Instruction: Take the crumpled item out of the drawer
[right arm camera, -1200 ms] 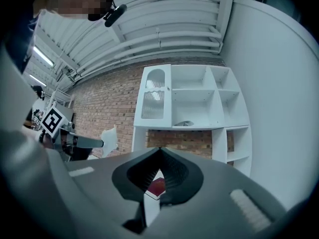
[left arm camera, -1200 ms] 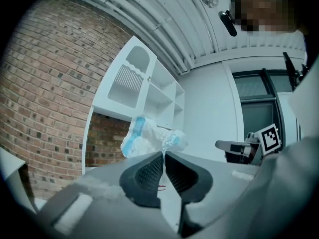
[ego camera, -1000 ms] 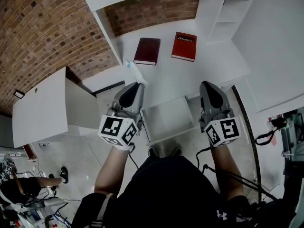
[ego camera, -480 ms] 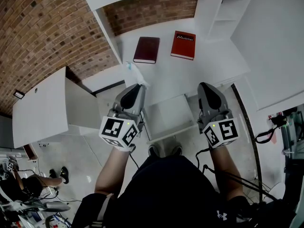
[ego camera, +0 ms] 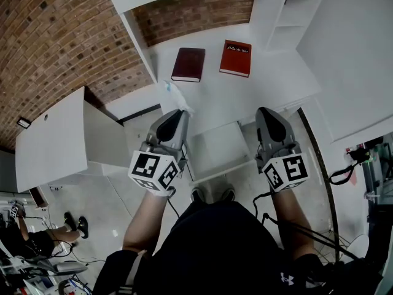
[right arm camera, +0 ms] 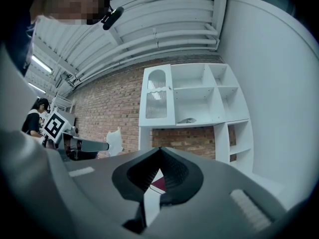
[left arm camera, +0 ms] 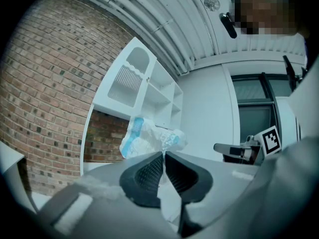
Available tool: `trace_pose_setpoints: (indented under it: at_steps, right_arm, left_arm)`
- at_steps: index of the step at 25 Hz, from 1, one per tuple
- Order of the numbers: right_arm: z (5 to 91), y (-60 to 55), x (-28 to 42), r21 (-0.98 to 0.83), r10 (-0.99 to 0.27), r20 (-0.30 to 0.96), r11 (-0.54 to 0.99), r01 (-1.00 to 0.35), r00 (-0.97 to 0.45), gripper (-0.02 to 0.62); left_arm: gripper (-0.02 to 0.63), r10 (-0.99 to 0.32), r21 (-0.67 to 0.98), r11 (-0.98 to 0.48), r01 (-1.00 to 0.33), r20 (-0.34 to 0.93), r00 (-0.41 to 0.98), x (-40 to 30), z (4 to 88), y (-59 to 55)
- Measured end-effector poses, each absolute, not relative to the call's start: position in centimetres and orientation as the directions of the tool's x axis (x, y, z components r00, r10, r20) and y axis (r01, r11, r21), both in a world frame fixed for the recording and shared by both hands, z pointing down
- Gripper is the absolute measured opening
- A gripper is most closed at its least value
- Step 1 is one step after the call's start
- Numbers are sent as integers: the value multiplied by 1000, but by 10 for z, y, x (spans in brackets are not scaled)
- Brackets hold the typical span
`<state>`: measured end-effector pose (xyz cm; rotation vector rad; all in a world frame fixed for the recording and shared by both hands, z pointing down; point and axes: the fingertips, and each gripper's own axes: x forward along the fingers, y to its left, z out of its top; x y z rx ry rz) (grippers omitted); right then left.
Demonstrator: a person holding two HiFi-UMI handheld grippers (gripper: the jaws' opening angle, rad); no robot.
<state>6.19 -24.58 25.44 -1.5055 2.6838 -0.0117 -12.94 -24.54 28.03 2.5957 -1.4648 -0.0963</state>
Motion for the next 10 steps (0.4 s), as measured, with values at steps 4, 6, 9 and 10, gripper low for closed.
trace_pose_setpoints:
  at_steps: [4,6,9,10]
  right_arm:
    - [255,-245,63,-37,-854,-48,520,-853,-518,2]
    - [256,-245,63,-40,-854,-49,519,-854,-517,2]
    - [256,-244,64,-43,-855,-52,518,-855,-515,2]
    - [256,-244,64,-44,-856,-53,517,-855,-515,2]
  left_arm:
    - [18,-854,170,-510,-843,24,521,-129,281,-245]
    - [18,-853,171,-510,-843,26,521,-128,282,-245]
    - [18,-852,173,-511,-842,27,523,-128,282,-244]
    - [18,-851,173,-512,-841,28,524,-128,282,-244]
